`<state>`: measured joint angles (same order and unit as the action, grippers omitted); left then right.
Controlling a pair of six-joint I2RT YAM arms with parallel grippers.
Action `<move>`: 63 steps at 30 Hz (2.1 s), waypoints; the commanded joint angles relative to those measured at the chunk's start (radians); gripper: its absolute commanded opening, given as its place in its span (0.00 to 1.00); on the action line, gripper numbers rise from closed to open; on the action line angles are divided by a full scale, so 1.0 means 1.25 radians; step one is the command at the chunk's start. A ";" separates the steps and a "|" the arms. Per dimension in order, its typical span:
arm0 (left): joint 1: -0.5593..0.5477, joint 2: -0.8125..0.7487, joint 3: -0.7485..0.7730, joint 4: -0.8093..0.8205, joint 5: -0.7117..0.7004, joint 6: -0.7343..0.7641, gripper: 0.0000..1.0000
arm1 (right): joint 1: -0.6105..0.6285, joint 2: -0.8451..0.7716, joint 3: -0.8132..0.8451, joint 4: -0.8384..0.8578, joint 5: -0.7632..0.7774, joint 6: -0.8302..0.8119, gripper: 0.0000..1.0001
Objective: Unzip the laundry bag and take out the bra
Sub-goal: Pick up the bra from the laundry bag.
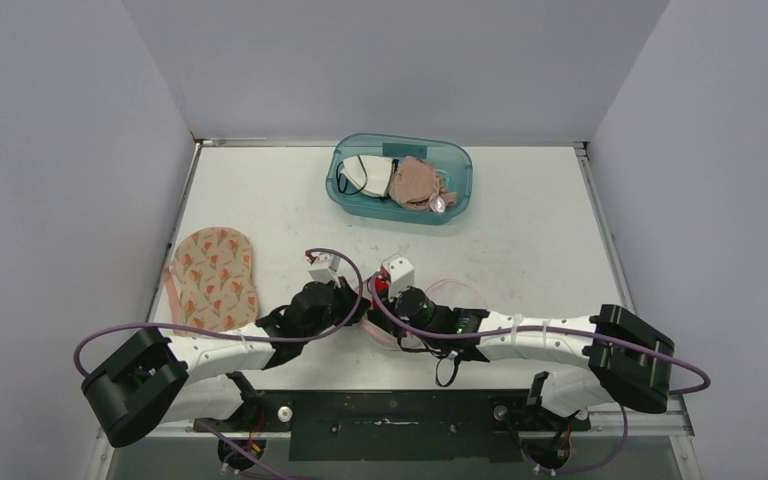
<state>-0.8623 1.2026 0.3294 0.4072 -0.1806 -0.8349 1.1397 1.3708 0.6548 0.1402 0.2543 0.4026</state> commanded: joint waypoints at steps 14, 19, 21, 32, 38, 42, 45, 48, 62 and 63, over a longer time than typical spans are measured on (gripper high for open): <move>-0.001 -0.014 0.073 -0.032 -0.014 0.026 0.00 | 0.005 -0.197 0.025 -0.096 -0.228 -0.130 0.05; -0.001 -0.012 0.075 -0.035 -0.014 0.028 0.00 | -0.015 -0.262 0.019 -0.067 -0.221 -0.097 0.05; 0.000 -0.013 0.071 -0.035 -0.015 0.026 0.00 | -0.024 -0.293 0.016 -0.058 -0.207 -0.082 0.05; -0.001 -0.023 0.073 -0.032 -0.016 0.023 0.00 | -0.085 -0.431 -0.019 -0.028 -0.058 -0.034 0.05; -0.001 -0.021 0.083 -0.041 -0.022 0.024 0.00 | -0.087 -0.448 -0.008 -0.026 0.040 -0.038 0.05; -0.001 -0.026 0.094 -0.058 -0.048 0.023 0.00 | -0.087 -0.411 0.060 -0.079 0.129 -0.078 0.05; 0.000 -0.034 0.098 -0.069 -0.064 0.021 0.04 | -0.087 -0.367 0.125 -0.128 0.226 -0.105 0.05; -0.001 -0.046 0.100 -0.084 -0.071 0.018 0.20 | -0.092 -0.323 0.181 -0.141 0.325 -0.142 0.05; 0.005 -0.226 0.105 -0.236 -0.093 -0.010 0.79 | -0.309 0.048 0.520 -0.086 0.370 -0.212 0.05; 0.007 -0.243 0.105 -0.258 -0.113 -0.017 0.80 | -0.322 0.082 0.549 -0.091 0.370 -0.213 0.05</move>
<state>-0.8619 0.9752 0.4126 0.1699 -0.2623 -0.8337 0.7906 1.3746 1.2125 -0.0315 0.6880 0.1722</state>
